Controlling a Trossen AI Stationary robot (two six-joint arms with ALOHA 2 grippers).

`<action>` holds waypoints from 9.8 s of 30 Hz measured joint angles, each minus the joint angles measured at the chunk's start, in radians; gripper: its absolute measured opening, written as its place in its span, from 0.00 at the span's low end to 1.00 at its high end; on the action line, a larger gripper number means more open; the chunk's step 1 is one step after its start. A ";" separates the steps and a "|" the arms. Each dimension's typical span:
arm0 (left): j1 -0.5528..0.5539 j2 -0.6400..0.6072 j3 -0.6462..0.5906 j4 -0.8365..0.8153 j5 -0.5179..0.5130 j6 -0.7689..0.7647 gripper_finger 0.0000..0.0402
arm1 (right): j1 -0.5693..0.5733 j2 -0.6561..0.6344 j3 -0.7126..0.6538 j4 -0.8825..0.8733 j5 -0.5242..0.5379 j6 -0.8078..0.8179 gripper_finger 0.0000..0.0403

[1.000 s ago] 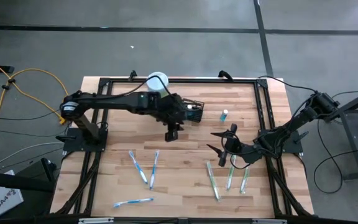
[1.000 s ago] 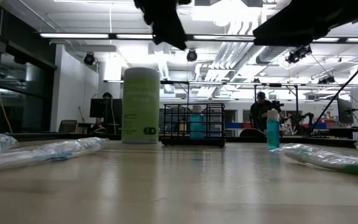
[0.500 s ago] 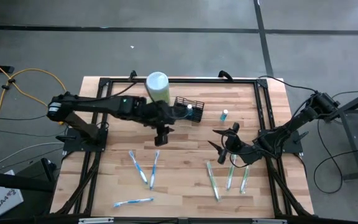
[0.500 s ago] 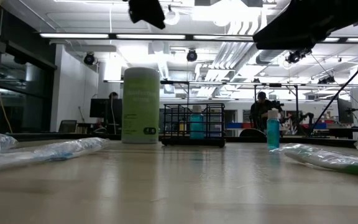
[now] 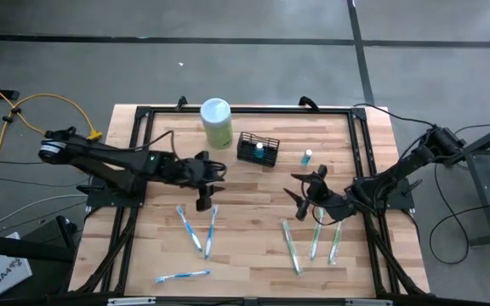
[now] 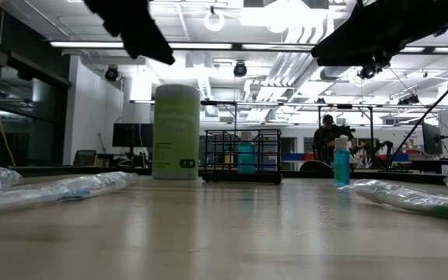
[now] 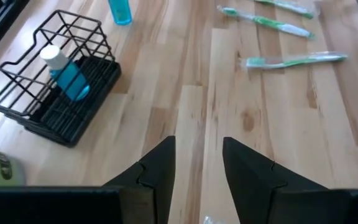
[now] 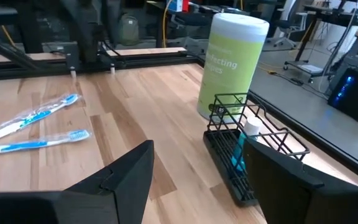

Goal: Pick & Place toothbrushing station
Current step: Put the mouthwash into the mesh organizer

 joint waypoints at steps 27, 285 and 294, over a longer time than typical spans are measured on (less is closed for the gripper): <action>-0.009 -0.072 -0.327 0.369 -0.007 0.011 0.32 | -0.376 -0.365 0.192 -0.698 -0.262 0.129 0.53; -0.068 -0.072 -0.330 0.375 0.030 0.008 0.32 | -1.009 0.372 0.529 -1.246 -0.933 0.421 0.32; -0.068 -0.072 -0.330 0.374 0.050 0.008 0.32 | -1.021 0.432 0.529 -1.239 -0.948 0.391 0.32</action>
